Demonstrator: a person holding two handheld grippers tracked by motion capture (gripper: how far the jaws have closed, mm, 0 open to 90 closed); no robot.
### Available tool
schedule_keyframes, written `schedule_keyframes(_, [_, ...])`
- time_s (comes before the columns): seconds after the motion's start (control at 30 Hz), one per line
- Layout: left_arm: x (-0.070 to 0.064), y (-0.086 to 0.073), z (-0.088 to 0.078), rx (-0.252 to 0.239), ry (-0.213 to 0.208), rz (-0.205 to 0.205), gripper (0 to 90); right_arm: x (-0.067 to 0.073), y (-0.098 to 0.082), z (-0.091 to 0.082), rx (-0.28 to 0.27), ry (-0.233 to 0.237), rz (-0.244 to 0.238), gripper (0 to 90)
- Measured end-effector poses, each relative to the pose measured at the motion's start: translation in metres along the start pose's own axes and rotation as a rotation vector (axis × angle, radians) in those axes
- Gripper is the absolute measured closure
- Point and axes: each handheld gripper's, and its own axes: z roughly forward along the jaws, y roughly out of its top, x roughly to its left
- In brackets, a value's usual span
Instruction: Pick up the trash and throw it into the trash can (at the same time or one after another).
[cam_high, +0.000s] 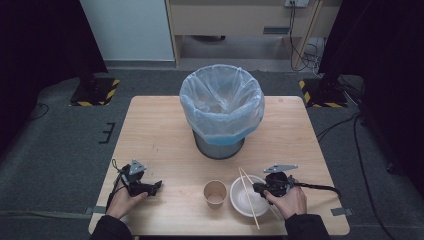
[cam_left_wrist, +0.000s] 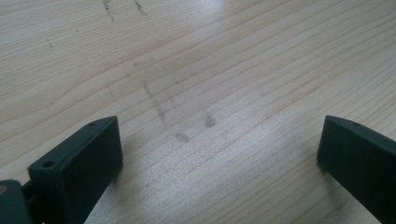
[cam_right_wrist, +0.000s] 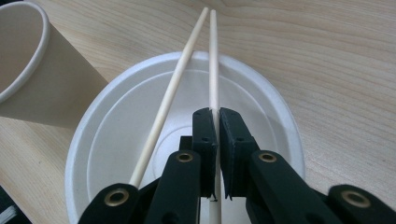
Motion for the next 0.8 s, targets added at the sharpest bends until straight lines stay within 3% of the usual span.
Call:
schedule_keyframes(0.17, [0.000,0.000,0.000,0.000,0.000,0.000,0.0,-0.002,0.002,-0.004,-0.022,-0.001,0.009,86.0])
schedule_keyframes(0.47, [0.000,0.000,0.000,0.000,0.000,0.000,0.0,-0.008,0.006,-0.018,-0.138,0.028,0.029,86.0])
schedule_keyframes(0.6, [0.000,0.000,0.000,0.000,0.000,0.001,0.0,-0.017,0.008,-0.027,-0.210,0.048,0.056,86.0])
schedule_keyframes(0.8, [0.000,0.000,0.000,0.000,-0.001,0.000,0.0,-0.029,0.011,-0.048,-0.376,0.079,0.085,86.0])
